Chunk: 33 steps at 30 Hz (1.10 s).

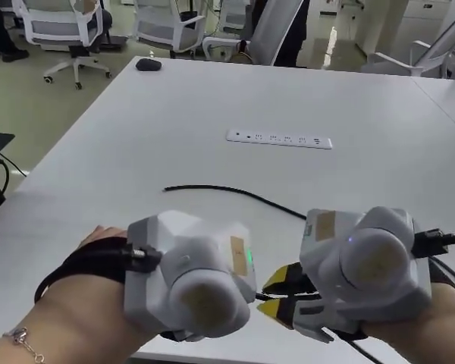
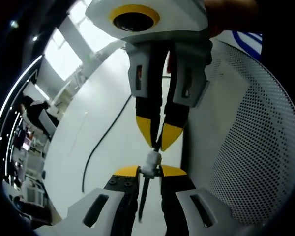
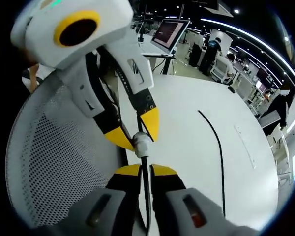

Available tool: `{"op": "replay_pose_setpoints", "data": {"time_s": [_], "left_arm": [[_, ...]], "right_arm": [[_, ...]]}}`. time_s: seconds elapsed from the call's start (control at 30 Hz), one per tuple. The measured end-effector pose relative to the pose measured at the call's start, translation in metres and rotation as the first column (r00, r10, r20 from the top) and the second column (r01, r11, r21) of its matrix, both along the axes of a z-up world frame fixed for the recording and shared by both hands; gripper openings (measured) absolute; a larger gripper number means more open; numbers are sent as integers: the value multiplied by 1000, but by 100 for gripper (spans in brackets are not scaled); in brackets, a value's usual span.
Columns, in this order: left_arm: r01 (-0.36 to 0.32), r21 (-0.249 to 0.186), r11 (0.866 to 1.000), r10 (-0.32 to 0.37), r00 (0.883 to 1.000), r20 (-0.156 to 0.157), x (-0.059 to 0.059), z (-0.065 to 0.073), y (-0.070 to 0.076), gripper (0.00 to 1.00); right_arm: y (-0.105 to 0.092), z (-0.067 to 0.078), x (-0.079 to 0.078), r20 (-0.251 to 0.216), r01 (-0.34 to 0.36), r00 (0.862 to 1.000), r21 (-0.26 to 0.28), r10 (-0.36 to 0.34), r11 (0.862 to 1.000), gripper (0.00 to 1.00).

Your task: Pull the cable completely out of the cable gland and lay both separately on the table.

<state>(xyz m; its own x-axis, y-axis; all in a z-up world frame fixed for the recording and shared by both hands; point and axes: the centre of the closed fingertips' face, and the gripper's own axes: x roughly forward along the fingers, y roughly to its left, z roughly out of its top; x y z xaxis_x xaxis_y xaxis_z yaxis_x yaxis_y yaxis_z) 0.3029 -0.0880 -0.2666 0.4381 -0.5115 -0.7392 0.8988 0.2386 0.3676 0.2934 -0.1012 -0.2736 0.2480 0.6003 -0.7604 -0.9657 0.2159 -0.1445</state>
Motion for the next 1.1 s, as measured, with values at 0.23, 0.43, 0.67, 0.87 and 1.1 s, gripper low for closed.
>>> {"op": "replay_pose_setpoints", "data": {"time_s": [0.23,0.43,0.67,0.87,1.1], "left_arm": [[2,1,1000,-2,1000,-4,1,-3,0,17],[-14,-1,1000,14,1000,-8,3,-3,6,17],[-26,-9,1000,26,1000,-6,3,1,9,17],[-35,-5,999,35,999,-3,2,1,13,17],[-47,-35,998,47,999,-3,4,7,12,17]], "right_arm": [[-9,-5,0,-7,15,1000,-14,-15,1000,4],[-25,-13,-1,-14,30,999,-52,-30,998,3],[-44,-23,-2,-27,51,998,-90,-54,995,3],[-60,-34,-3,-31,74,996,-147,-79,986,3],[-71,-40,-3,-40,97,994,-178,-106,979,4]]}}
